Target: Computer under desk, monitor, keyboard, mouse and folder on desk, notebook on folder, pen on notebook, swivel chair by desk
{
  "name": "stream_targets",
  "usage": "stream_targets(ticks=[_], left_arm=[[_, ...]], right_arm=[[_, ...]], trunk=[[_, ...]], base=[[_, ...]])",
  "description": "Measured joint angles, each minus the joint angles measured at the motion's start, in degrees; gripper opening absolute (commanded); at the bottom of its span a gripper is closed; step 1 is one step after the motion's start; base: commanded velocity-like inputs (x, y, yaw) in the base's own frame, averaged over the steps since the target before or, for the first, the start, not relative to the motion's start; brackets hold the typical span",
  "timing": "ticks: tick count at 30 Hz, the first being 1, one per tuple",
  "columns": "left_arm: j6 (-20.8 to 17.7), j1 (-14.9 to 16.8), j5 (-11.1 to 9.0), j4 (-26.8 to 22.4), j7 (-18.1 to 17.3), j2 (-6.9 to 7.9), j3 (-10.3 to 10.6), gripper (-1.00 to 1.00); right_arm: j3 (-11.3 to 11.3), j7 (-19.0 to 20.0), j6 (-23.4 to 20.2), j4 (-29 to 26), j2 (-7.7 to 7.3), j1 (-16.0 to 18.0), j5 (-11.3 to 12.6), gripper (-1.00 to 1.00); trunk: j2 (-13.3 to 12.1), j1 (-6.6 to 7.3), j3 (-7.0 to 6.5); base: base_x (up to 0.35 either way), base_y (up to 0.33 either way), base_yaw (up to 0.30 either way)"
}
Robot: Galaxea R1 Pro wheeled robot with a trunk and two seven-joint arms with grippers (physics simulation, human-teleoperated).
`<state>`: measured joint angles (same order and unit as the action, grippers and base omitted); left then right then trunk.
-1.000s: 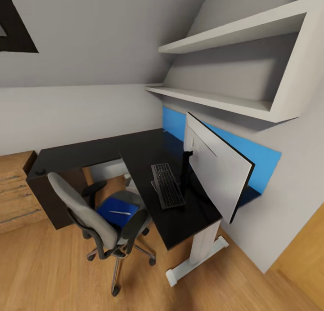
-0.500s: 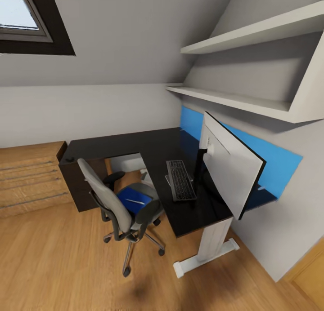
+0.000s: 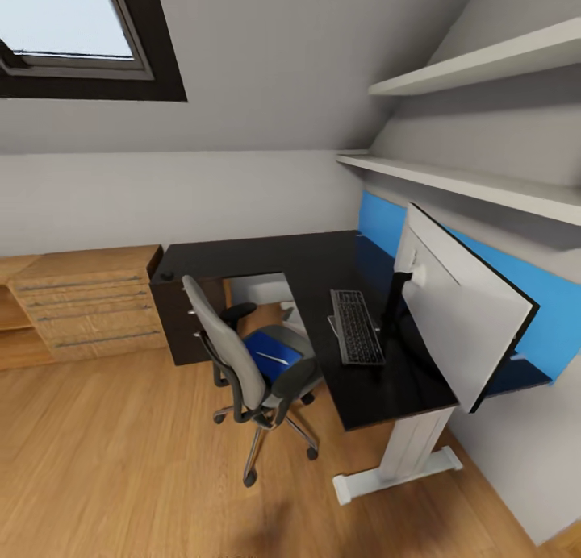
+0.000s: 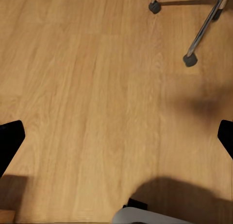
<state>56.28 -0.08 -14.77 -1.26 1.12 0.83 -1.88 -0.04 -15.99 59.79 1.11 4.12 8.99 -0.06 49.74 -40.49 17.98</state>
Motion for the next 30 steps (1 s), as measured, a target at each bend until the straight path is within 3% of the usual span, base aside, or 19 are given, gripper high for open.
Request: stream_targets(ticks=[19,30], left_arm=[[-0.1,0.0,-0.1,0.0,0.3,-0.73,0.0,1.0],[-0.1,0.0,-0.4,-0.1,3.5,-0.73,0.0,1.0]], right_arm=[[0.0,0.1,0.0,0.0,-0.05,0.0,0.0,1.0],[-0.1,0.2,0.0,0.0,-0.75,0.0,0.0,1.0]], trunk=[[7.6,-4.17,3.41],[12.0,-6.59,5.39]], base=[[0.0,0.0,0.28],[0.0,0.0,0.068]])
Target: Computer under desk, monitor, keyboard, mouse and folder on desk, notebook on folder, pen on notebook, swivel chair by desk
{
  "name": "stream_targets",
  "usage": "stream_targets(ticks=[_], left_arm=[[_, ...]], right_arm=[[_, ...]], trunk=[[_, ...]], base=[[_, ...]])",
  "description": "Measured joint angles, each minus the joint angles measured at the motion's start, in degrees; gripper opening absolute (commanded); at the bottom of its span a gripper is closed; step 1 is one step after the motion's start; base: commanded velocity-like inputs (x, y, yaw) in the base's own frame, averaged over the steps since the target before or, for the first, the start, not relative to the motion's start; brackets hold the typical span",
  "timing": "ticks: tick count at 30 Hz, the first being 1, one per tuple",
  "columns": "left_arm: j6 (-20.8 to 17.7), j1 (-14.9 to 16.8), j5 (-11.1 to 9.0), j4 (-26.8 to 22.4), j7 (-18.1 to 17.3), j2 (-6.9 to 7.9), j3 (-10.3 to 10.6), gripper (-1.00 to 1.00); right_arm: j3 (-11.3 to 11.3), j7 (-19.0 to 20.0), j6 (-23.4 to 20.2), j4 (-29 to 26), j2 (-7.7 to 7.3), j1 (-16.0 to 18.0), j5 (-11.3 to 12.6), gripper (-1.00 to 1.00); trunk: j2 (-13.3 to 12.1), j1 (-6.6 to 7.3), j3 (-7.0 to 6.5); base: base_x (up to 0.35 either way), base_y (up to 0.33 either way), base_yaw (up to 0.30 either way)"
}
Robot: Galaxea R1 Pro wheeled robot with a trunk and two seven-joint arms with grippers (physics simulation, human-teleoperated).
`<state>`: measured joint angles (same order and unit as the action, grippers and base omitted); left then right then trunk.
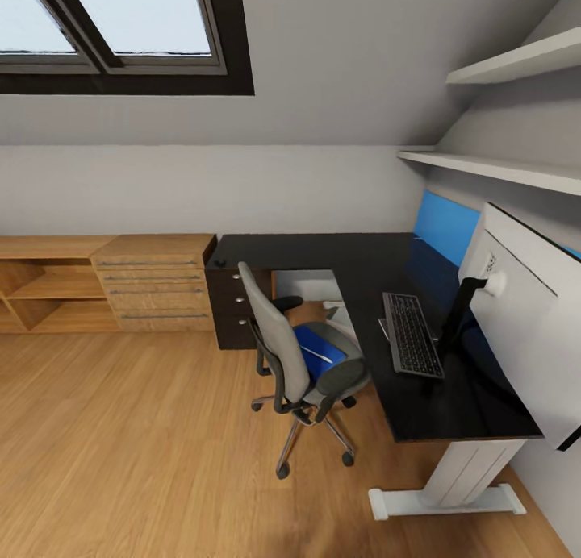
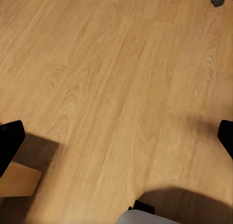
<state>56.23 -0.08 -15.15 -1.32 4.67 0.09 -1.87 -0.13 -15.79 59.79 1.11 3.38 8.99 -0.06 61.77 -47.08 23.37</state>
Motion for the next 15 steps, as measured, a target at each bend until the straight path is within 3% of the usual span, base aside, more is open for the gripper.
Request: stream_targets(ticks=[15], left_arm=[[-0.1,0.0,0.0,-0.1,0.3,0.0,0.1,1.0]], right_arm=[[0.0,0.0,0.0,0.0,-0.48,0.0,0.0,1.0]], trunk=[[6.0,-3.3,2.7]], base=[[0.0,0.0,0.001]])
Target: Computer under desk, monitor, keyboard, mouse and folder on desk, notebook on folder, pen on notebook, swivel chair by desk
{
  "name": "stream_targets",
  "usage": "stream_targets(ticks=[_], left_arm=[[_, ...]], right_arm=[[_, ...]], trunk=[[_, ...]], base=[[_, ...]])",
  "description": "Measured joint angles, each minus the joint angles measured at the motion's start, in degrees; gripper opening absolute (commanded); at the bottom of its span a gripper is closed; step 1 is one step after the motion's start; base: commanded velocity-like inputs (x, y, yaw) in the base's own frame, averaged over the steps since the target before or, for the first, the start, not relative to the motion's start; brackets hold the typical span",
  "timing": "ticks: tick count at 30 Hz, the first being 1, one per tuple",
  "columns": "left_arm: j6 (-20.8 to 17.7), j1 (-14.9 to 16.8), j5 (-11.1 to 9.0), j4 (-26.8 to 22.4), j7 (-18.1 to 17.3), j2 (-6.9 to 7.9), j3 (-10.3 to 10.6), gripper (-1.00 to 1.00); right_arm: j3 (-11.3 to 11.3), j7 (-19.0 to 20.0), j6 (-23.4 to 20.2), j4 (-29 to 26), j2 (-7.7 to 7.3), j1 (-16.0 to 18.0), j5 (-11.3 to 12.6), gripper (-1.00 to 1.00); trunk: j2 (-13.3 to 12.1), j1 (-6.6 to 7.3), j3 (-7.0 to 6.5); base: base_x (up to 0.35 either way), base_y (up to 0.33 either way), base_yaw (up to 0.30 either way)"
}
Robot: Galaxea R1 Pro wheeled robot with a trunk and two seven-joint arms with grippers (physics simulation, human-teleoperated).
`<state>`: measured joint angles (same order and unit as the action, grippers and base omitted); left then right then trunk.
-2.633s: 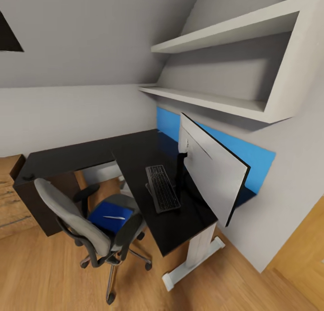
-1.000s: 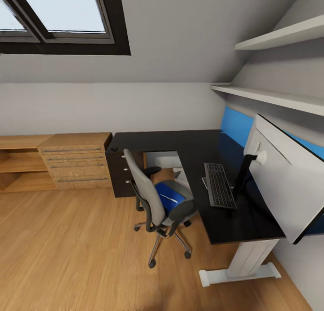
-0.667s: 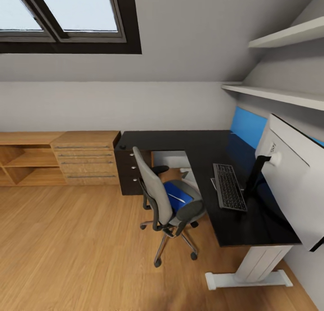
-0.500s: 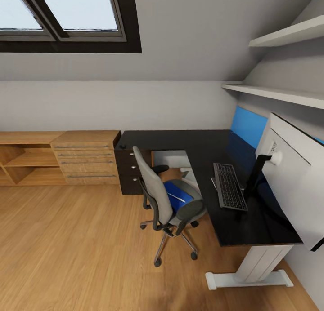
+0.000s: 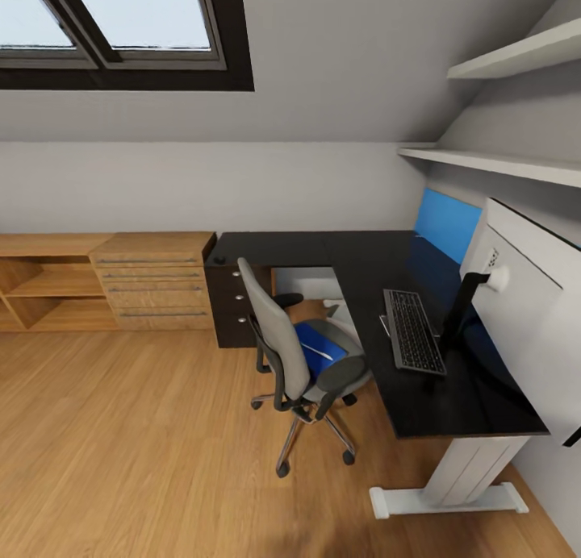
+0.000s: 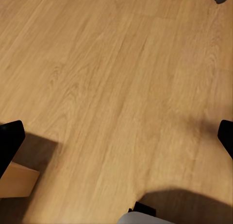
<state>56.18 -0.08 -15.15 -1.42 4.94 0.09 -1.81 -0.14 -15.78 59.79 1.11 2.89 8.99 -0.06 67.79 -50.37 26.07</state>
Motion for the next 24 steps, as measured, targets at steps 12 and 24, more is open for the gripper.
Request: stream_targets(ticks=[12,24], left_arm=[[0.0,0.0,0.0,0.0,0.0,0.02,0.0,1.0],[0.1,0.0,0.0,0.0,0.1,0.01,-0.1,1.0]], right_arm=[[0.0,0.0,0.0,0.0,-0.19,0.0,0.0,1.0],[0.0,0.0,0.0,0.0,-0.27,0.0,0.0,1.0]], trunk=[[4.8,-2.64,2.16],[9.6,-5.27,4.31]], base=[[0.0,0.0,0.0],[0.0,0.0,0.0]])
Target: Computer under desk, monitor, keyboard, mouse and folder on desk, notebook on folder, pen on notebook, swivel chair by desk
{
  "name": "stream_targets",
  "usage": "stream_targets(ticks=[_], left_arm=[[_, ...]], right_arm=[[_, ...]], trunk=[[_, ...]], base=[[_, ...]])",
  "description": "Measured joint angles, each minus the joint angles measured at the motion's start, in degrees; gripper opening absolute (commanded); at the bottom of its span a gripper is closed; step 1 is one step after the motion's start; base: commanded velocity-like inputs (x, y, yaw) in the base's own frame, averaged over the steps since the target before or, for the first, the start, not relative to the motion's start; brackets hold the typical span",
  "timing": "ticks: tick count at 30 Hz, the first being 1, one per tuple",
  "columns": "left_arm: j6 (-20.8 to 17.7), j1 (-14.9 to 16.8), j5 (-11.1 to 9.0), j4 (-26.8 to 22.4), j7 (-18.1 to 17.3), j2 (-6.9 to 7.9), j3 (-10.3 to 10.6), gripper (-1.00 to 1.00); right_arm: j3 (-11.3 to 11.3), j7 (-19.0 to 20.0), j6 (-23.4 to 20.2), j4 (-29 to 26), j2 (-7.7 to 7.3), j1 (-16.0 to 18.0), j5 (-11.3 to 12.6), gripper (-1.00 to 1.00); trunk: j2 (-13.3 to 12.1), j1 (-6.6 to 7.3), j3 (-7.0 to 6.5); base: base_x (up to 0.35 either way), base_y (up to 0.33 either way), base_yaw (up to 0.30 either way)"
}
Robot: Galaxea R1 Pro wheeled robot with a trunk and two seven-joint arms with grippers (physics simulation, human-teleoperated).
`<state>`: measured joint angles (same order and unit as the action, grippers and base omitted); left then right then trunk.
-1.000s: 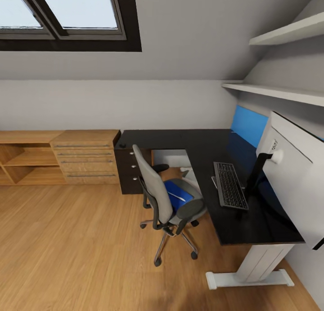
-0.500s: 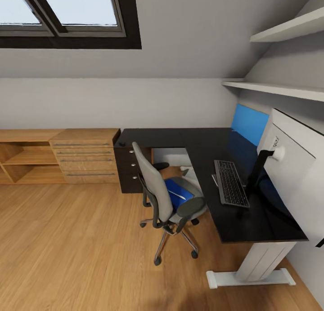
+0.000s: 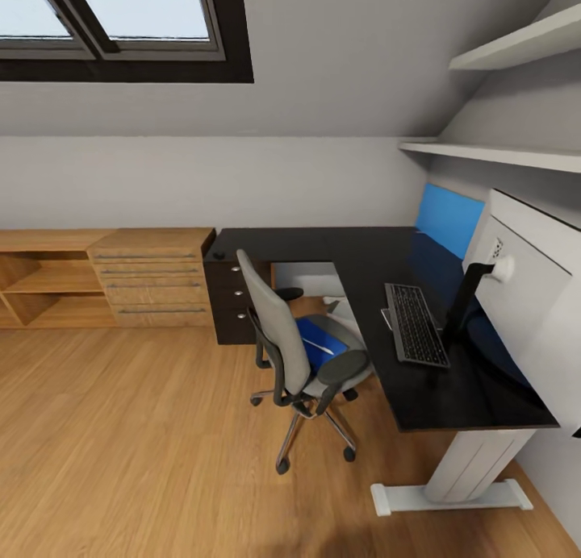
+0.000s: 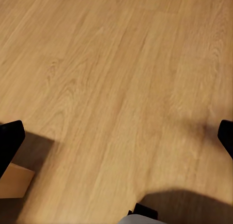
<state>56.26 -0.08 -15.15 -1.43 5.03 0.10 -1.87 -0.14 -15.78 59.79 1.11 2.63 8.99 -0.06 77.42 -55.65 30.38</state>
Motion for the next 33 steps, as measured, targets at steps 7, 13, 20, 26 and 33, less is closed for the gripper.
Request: stream_targets(ticks=[7,13,20,26,33], left_arm=[[-0.2,0.0,0.1,0.0,-0.1,-0.39,0.1,1.0],[-3.5,0.0,0.1,0.0,-0.1,-0.71,0.1,1.0],[-7.9,0.0,0.3,-0.1,-0.1,-0.78,0.1,1.0],[-8.2,0.0,0.3,-0.1,-0.1,-0.79,0.1,1.0],[-8.2,0.0,0.3,-0.1,-0.1,-0.78,0.1,1.0]], right_arm=[[-0.1,0.0,0.0,0.0,0.0,0.0,0.0,1.0],[-0.1,0.3,0.0,0.0,0.0,0.0,0.0,1.0],[0.0,3.1,0.0,0.0,-0.07,0.0,0.0,1.0],[0.0,3.7,0.0,0.0,-0.09,0.0,0.0,1.0],[0.0,3.8,0.0,0.0,-0.02,0.0,0.0,1.0]], trunk=[[2.8,-1.54,1.26],[5.2,-2.86,2.33],[8.0,-4.39,3.51],[10.4,-5.71,4.46],[13.2,-7.25,5.69]], base=[[0.0,0.0,0.0],[0.0,0.159,0.0],[0.0,0.316,-0.117],[0.0,0.132,-0.161],[0.0,0.023,-0.036]])
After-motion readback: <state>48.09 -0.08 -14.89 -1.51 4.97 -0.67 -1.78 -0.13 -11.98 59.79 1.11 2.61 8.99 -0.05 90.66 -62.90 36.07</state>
